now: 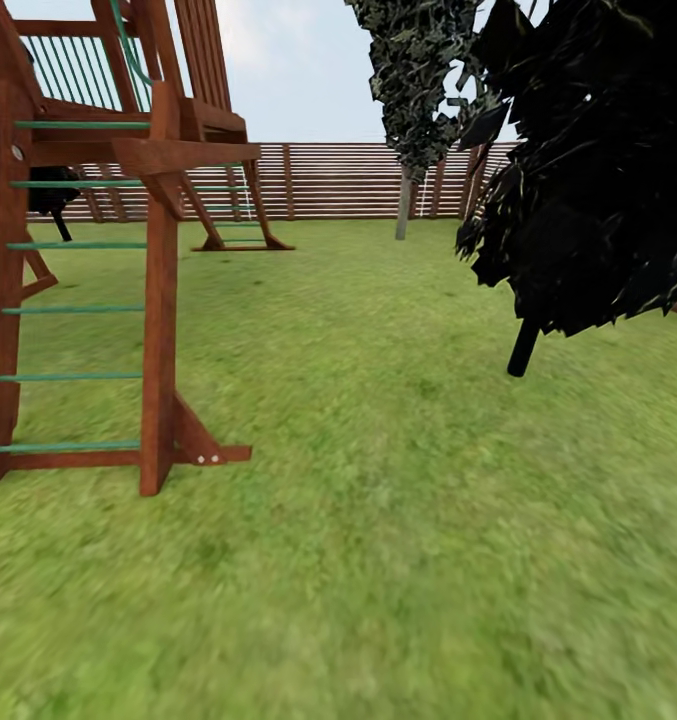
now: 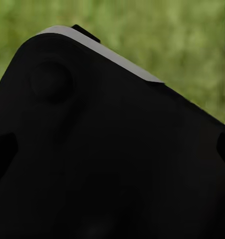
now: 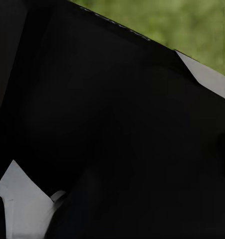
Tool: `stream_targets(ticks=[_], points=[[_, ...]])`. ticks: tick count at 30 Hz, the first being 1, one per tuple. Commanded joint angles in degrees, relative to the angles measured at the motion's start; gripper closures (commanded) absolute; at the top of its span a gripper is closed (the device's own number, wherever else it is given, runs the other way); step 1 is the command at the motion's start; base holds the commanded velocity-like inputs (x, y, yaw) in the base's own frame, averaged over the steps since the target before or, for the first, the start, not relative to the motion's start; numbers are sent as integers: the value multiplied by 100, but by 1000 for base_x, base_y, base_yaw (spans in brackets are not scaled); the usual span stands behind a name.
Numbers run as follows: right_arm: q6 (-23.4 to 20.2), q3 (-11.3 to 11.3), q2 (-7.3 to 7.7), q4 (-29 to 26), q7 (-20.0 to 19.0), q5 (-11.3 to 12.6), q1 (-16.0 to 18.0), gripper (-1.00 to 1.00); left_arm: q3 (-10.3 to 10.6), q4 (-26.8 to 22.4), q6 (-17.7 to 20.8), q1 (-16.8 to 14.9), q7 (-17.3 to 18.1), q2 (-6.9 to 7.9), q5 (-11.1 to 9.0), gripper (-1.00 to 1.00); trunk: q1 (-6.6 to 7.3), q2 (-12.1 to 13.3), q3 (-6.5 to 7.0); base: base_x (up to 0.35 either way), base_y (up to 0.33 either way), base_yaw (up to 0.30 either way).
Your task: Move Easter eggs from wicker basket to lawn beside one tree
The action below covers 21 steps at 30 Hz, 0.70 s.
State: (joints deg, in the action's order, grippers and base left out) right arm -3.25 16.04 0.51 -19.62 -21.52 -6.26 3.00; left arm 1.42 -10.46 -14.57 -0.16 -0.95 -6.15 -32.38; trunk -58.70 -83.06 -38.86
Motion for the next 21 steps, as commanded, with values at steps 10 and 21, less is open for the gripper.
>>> stream_targets(ticks=[10, 21], points=[[-26, -13, 1, -15, -27, -60, -1, -100, 16, 0, -20, -2, -10, -1, -23, -100, -3, -2, -5, 309, -201, 8], [-26, -9, -2, -16, -27, -60, -1, -100, 16, 0, -20, -2, -10, -1, -24, -100, -3, -2, -5, 309, -201, 0]])
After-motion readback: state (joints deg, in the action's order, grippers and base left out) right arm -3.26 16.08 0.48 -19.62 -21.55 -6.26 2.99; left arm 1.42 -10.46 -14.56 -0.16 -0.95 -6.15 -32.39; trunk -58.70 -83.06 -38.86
